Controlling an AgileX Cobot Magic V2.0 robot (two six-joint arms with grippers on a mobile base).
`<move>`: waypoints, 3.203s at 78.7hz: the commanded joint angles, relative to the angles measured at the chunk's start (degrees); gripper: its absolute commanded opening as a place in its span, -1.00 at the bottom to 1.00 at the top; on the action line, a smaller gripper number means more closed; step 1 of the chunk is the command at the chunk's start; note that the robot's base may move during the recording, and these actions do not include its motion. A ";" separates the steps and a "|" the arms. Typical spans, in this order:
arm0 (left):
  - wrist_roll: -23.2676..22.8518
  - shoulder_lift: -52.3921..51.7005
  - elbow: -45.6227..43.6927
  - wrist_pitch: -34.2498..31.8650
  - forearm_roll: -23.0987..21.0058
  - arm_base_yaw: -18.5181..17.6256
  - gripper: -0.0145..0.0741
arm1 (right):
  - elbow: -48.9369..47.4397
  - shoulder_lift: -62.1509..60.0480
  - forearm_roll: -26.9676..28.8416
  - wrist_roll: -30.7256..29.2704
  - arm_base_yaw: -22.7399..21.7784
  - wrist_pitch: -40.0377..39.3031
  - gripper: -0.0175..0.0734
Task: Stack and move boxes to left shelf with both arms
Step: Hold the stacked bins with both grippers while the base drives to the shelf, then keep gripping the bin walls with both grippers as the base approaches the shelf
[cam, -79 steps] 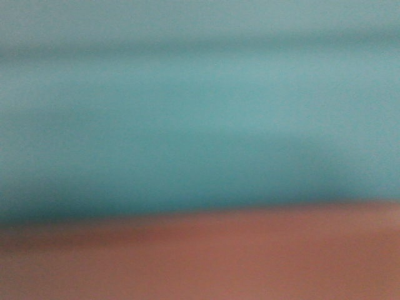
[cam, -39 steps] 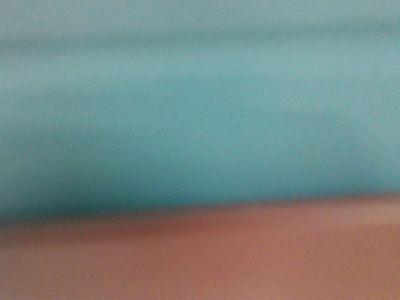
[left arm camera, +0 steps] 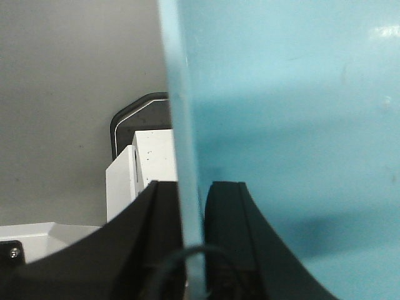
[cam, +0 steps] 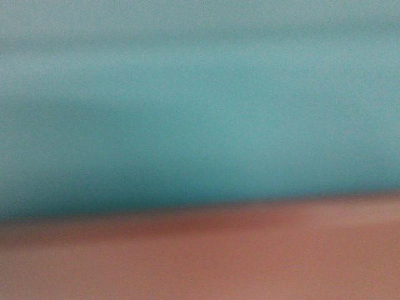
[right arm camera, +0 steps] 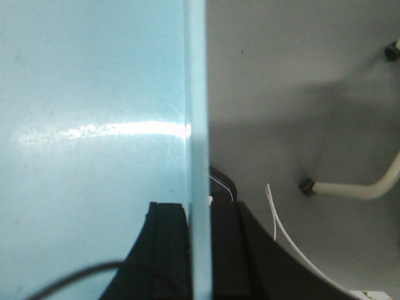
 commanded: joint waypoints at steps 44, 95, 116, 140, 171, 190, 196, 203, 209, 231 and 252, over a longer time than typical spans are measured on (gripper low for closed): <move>0.40 -1.63 -2.52 1.74 11.72 -0.70 -0.68 | -2.23 -1.72 2.27 -0.08 0.34 0.86 -0.47; 0.40 -1.63 -2.52 1.81 11.44 -0.70 -0.68 | -2.23 -1.72 2.01 -0.08 0.34 0.82 -0.47; 0.40 -1.63 -2.52 1.81 11.35 -0.70 -0.68 | -2.23 -1.72 1.87 -0.08 0.34 0.87 -0.47; 0.40 -1.63 -2.52 1.92 11.35 -0.70 -0.68 | -2.23 -1.72 1.58 -0.08 0.34 0.82 -0.47; 0.40 -1.63 -2.52 1.83 11.35 -0.70 -0.68 | -2.23 -1.72 1.19 -0.08 0.34 0.82 -0.47; 0.40 -1.63 -2.52 1.83 11.35 -0.70 -0.68 | -2.23 -1.72 1.19 -0.08 0.34 0.82 -0.47; 0.40 -1.63 -2.52 1.83 11.35 -0.70 -0.68 | -2.23 -1.72 1.19 -0.08 0.34 0.82 -0.47; 0.40 -1.63 -2.52 1.83 11.35 -0.70 -0.68 | -2.23 -1.72 1.19 -0.08 0.34 0.82 -0.47; 0.40 -1.63 -2.52 1.83 11.35 -0.70 -0.68 | -2.23 -1.72 1.19 -0.08 0.34 0.82 -0.47; 0.40 -1.63 -2.52 1.83 11.35 -0.70 -0.68 | -2.23 -1.72 1.12 -0.08 0.34 0.82 -0.47; 0.40 -1.63 -2.52 1.83 11.35 -0.70 -0.68 | -2.23 -1.72 1.12 -0.08 0.34 0.82 -0.47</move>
